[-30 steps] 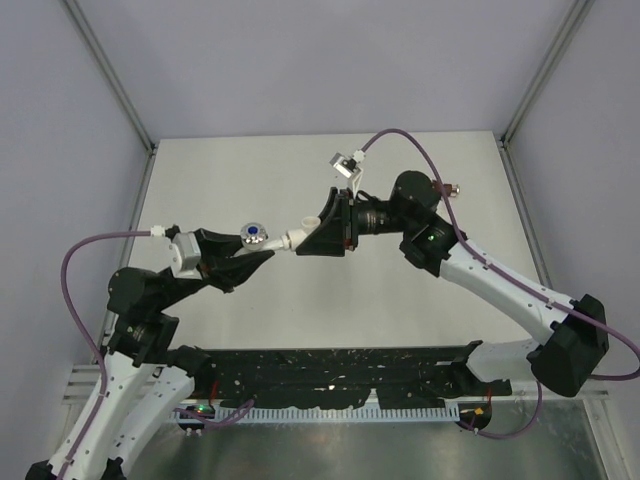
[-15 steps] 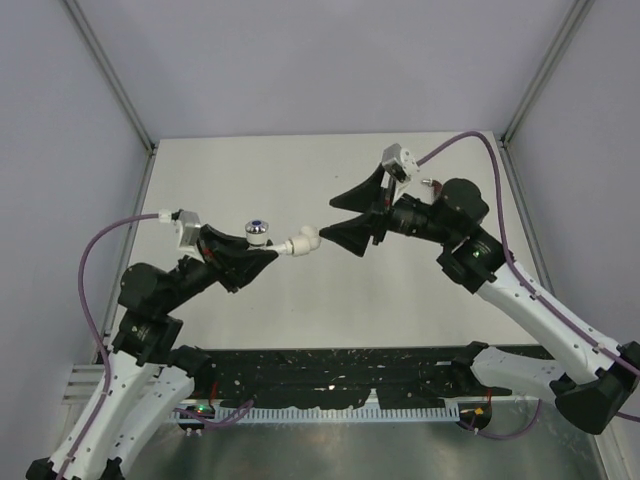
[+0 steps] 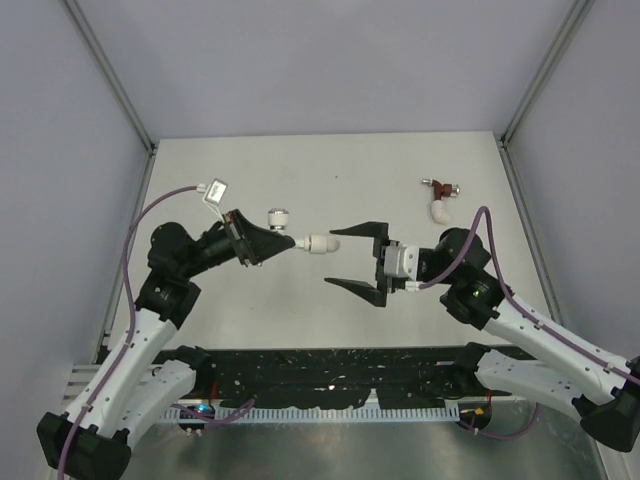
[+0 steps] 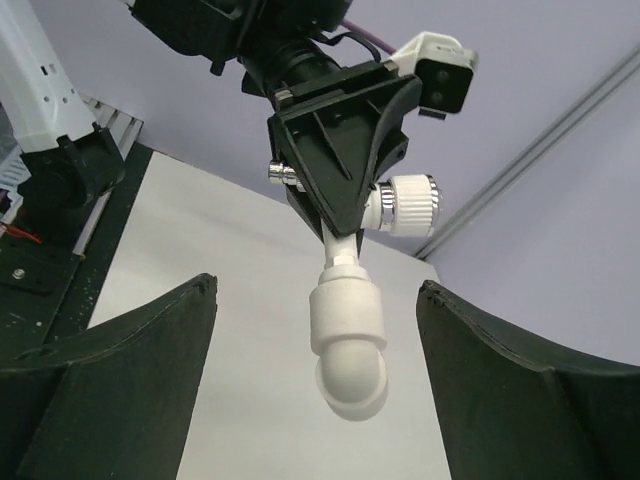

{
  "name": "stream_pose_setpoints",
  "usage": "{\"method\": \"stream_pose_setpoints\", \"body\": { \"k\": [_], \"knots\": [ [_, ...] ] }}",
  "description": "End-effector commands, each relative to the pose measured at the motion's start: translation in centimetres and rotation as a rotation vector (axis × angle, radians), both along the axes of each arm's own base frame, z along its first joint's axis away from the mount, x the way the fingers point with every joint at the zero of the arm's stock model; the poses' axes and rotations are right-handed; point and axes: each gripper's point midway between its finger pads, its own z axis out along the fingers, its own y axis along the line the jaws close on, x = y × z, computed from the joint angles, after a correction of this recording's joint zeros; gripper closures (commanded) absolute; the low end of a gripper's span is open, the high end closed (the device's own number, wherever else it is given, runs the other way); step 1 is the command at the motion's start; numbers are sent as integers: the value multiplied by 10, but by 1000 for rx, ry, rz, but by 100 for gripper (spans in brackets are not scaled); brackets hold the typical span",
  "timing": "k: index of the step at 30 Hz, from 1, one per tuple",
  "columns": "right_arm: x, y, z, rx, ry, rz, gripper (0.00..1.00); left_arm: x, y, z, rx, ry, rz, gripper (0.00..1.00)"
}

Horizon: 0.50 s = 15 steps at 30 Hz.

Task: Install the water faucets

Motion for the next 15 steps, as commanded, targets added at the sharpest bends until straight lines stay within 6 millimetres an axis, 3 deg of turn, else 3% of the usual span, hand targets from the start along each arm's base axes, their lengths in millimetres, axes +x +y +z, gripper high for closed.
{"method": "stream_pose_setpoints", "body": {
  "k": [1, 9, 12, 15],
  "knots": [
    [4, 3, 16, 20, -297, -79, 15, -23, -4, 54, -130, -69, -130, 100],
    [16, 21, 2, -8, -311, -87, 21, -29, -6, 61, -142, -59, -183, 100],
    [17, 24, 5, -4, -297, -86, 34, -30, -7, 62, -140, -59, -187, 100],
    [14, 26, 11, 6, -261, -66, 60, -29, -7, 60, -135, -59, -187, 100]
  ]
}}
